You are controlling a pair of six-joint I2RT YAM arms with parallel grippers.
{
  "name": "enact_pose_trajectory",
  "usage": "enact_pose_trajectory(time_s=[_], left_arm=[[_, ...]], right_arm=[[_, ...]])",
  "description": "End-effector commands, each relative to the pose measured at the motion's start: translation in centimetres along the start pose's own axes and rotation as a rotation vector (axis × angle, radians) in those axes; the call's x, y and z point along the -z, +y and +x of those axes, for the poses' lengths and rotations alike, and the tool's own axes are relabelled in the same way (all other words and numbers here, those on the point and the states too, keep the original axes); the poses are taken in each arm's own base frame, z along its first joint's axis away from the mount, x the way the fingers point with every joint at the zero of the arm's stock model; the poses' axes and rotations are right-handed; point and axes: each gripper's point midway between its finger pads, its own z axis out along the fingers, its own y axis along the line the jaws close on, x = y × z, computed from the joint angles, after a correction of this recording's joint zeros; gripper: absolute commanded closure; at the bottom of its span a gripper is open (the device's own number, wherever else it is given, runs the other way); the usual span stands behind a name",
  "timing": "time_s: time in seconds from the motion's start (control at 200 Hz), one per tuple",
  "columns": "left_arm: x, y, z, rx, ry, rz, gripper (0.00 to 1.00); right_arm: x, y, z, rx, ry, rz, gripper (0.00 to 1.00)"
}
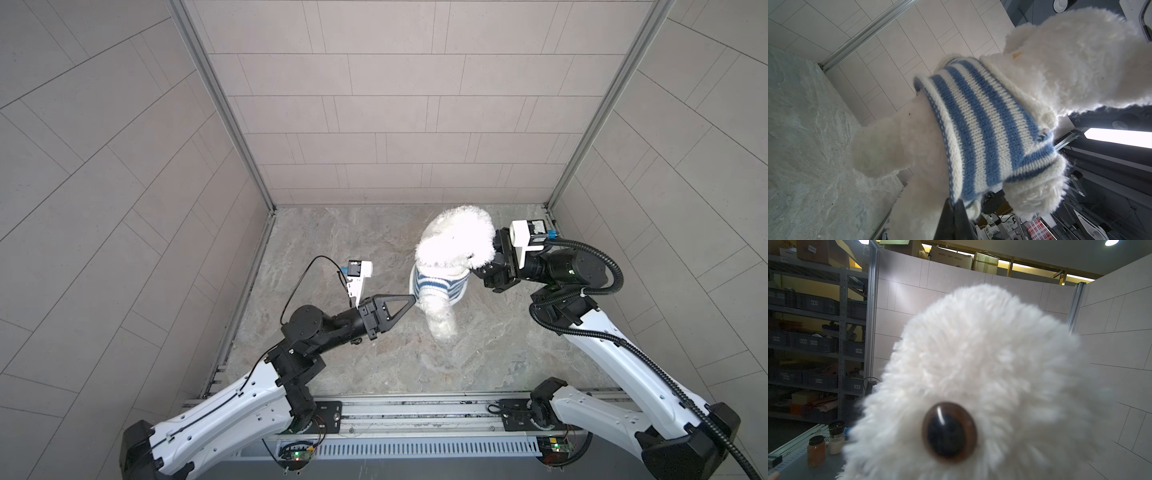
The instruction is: Dress the teddy bear
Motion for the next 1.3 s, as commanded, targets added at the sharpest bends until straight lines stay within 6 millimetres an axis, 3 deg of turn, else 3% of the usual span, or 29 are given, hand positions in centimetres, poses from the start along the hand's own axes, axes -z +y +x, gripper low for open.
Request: enact_pose_trajectory(time_s=[0.0,0.075,0.205,0.436,0.631,0.731,0.936,1.081,1.292], left_arm=[[0.2,-0.1,-0.1,-0.003,-0.007,0.005,1.00],[0.2,-0.5,-0.2,-0.018,0.000,0.004,1.00],[0.4,-1.1,0.1,-0.031,0.022,0.020,0.81],[2.9,-0.6,0.6,-0.089,0.025,-0.041,0.59],[3.8,-2.3,0.3,-0.155,0.033,-0.019,0.36],[3.3,-3.5,0.0,-0.198,0.051,0.007,0.25],[2.5,-3.7,-0.2,-0.249,0.028,0.070,0.06],[1.8,-4.2,0.9,-0.275,0.071,0.146,0.00],[-0.5,-3.5,0.8,-0.325,0.084,0.096,0.05]], right_arm=[[0.1,1.3,-3.6,0.091,-0.095,-0.021,1.00],[0.1,1.2,-3.4,0.088,-0.090,-0.019,1.00],[0.2,1.2,-2.6,0.086,-0.043,-0.010,1.00],[0.2,2.2,-1.9,0.061,0.023,-0.059,1.00],[0.0,3.0,-3.2,0.047,0.013,-0.109,1.00],[-0.5,2.4,-3.9,0.003,-0.016,-0.115,1.00],[-0.7,0.1,-5.8,-0.072,-0.182,-0.047,1.00],[-0.6,-1.0,-6.5,-0.108,-0.277,-0.048,1.00],[-0.8,-2.5,-5.7,-0.104,-0.279,0.007,1.00]])
